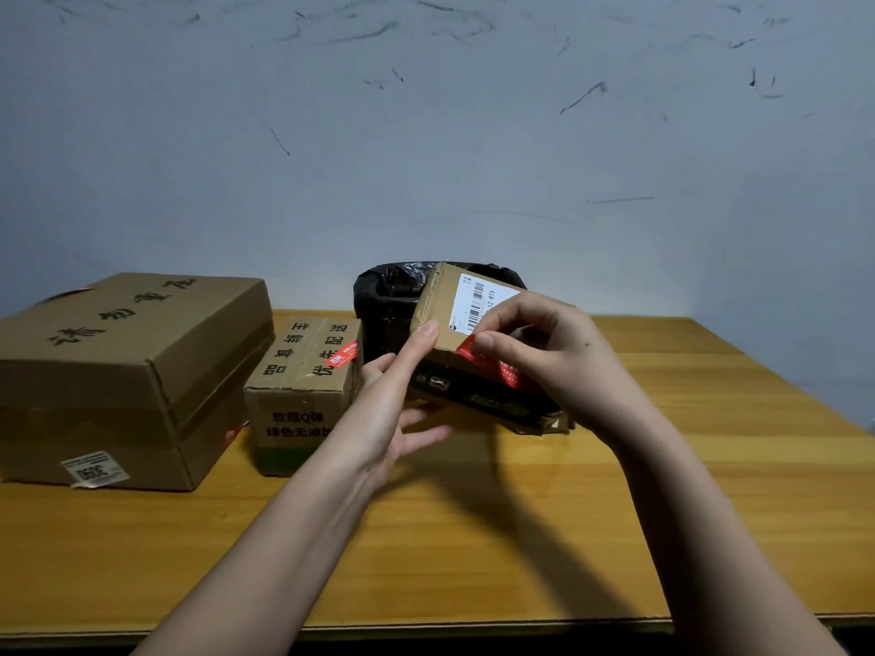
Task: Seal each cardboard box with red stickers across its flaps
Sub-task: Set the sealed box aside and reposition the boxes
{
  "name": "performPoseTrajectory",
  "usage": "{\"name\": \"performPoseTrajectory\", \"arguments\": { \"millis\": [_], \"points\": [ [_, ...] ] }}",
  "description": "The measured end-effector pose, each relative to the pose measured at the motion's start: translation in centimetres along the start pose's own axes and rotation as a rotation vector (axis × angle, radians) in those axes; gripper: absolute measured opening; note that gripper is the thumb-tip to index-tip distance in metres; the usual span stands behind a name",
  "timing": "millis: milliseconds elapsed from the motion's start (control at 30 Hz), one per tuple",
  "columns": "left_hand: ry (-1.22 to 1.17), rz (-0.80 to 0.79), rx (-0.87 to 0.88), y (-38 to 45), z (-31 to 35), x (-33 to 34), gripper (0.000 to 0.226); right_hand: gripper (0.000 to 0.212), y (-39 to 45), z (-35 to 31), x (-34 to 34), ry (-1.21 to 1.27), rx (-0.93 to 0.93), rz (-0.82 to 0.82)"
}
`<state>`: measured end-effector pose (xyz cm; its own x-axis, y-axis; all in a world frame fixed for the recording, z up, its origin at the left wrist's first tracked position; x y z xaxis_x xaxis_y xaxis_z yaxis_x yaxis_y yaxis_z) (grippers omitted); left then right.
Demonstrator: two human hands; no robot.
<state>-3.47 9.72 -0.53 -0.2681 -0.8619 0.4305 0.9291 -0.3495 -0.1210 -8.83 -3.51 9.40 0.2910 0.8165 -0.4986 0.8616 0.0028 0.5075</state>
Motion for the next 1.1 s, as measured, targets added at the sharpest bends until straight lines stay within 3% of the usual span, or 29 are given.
{"name": "performPoseTrajectory", "arguments": {
  "millis": [367,633,800,1067,1100],
  "points": [
    [0.107,-0.066,-0.073,-0.7,-0.5,-0.4,0.079,0.007,-0.3,-1.0,0.8,0.108,0.046,-0.202],
    [0.403,-0.035,-0.043,-0.7,-0.4,-1.6,0.086,0.009,-0.7,-0.9,1.2,0.182,0.083,-0.308],
    [0.483,-0.057,-0.033,-1.2,0.1,-2.0,0.061,0.013,-0.7,-0.2,2.0,0.274,0.138,-0.315],
    [0.596,-0.085,-0.056,-2.0,0.3,-2.5,0.076,0.012,-0.7,0.4,3.7,0.308,0.125,-0.327],
    [0.621,-0.073,-0.042,-1.9,0.7,-2.3,0.088,0.01,-0.6,0.5,3.6,0.319,0.123,-0.325]
  ]
}}
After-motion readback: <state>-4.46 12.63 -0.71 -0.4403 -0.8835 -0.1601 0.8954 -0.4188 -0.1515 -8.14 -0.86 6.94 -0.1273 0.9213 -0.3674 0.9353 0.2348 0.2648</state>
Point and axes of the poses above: each hand's wrist, its own y-axis towards the middle knuckle, its own x-axis out of the palm, z = x × y, the point moved 9 cm from there along y, towards the middle knuckle, and after that the axes turned 7 degrees about -y, right-handed, at the moved point
